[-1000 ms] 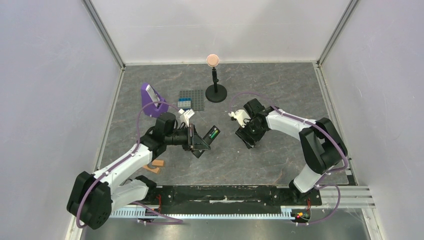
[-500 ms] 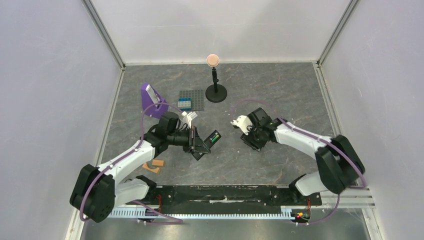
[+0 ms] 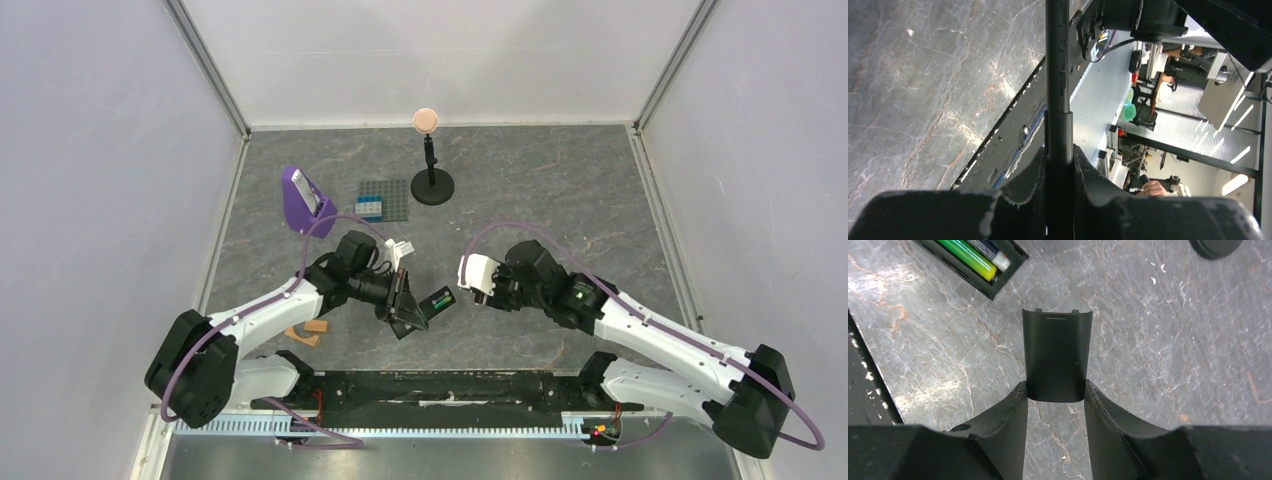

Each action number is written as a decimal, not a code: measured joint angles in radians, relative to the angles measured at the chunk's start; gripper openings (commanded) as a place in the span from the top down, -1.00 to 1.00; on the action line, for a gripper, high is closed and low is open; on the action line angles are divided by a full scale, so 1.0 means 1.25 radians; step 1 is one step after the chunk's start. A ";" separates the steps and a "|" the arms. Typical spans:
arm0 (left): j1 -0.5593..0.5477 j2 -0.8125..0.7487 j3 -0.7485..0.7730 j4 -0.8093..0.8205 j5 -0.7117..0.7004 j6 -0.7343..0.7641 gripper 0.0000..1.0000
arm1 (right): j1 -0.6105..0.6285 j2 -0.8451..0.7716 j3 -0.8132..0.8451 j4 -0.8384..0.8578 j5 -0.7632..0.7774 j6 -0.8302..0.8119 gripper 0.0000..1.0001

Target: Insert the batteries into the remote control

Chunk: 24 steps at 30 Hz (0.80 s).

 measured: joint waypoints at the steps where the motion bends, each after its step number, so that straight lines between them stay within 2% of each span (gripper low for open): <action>1: -0.007 0.002 0.000 0.000 0.000 0.000 0.96 | 0.016 -0.010 0.000 -0.004 0.006 -0.004 0.47; 12: -0.102 0.059 0.035 -0.012 0.002 0.015 0.96 | 0.262 -0.024 0.018 -0.055 0.173 -0.058 0.51; 24: -0.133 0.077 0.061 -0.078 -0.005 0.091 0.96 | 0.391 0.051 0.037 -0.100 0.248 -0.100 0.55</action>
